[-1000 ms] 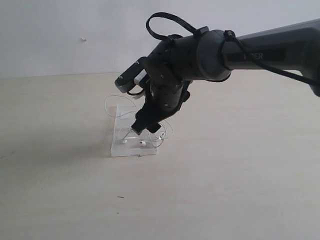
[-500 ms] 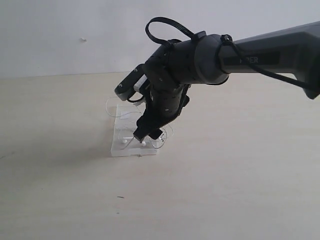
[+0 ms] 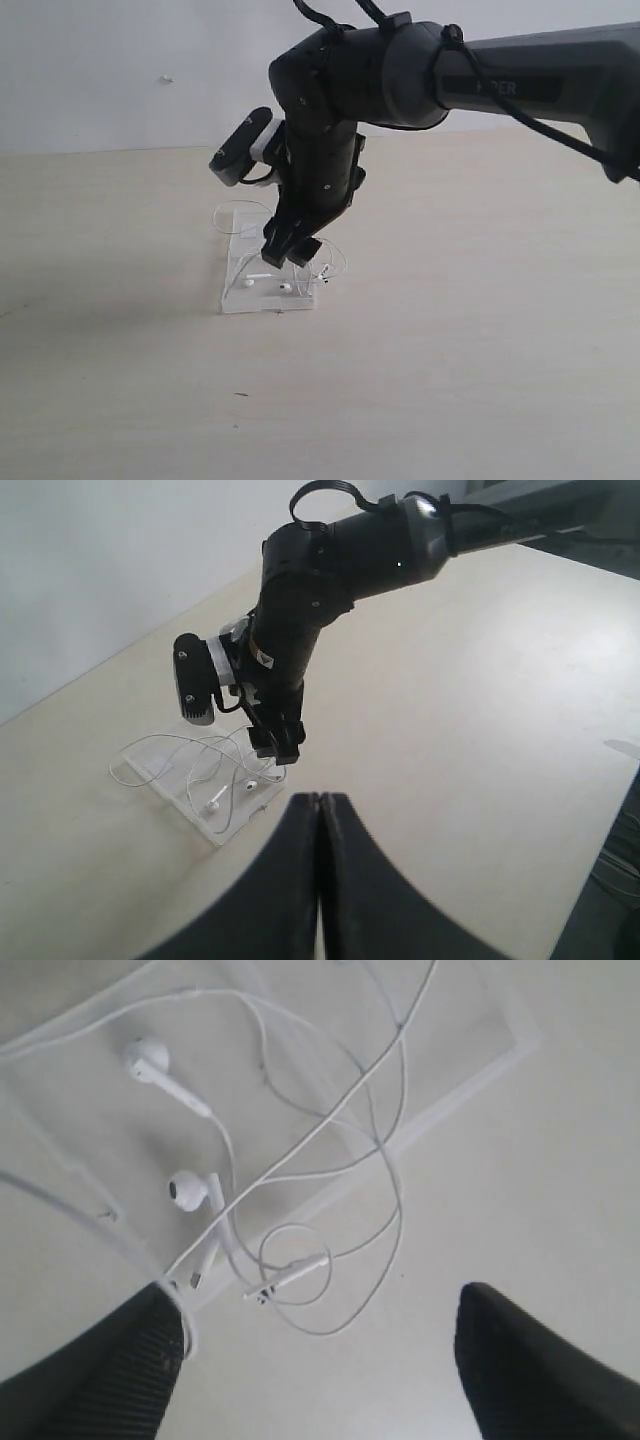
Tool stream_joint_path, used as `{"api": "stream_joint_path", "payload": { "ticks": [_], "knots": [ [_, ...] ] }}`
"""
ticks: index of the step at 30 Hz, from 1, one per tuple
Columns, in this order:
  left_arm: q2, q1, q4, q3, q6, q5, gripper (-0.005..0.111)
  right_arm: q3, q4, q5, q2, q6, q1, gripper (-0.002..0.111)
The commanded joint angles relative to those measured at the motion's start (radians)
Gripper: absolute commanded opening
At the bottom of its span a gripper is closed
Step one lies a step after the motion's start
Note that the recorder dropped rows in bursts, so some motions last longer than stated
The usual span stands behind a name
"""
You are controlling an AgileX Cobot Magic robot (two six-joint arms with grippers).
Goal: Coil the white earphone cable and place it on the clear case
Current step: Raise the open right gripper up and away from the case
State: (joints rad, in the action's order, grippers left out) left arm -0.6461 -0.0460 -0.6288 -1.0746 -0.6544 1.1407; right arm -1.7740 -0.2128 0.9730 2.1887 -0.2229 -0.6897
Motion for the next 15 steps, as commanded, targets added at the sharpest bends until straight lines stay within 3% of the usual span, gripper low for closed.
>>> {"api": "stream_joint_path", "payload": {
  "ticks": [1, 15],
  "knots": [
    [0.006, -0.006, -0.013, 0.005, 0.002, -0.012, 0.000, -0.042, 0.042, 0.076, 0.031, -0.088, 0.003, 0.072],
    [0.006, -0.006, -0.013, 0.005, 0.002, -0.001, 0.000, -0.188, 0.115, 0.105, 0.071, -0.106, 0.003, 0.071]
  ]
}}
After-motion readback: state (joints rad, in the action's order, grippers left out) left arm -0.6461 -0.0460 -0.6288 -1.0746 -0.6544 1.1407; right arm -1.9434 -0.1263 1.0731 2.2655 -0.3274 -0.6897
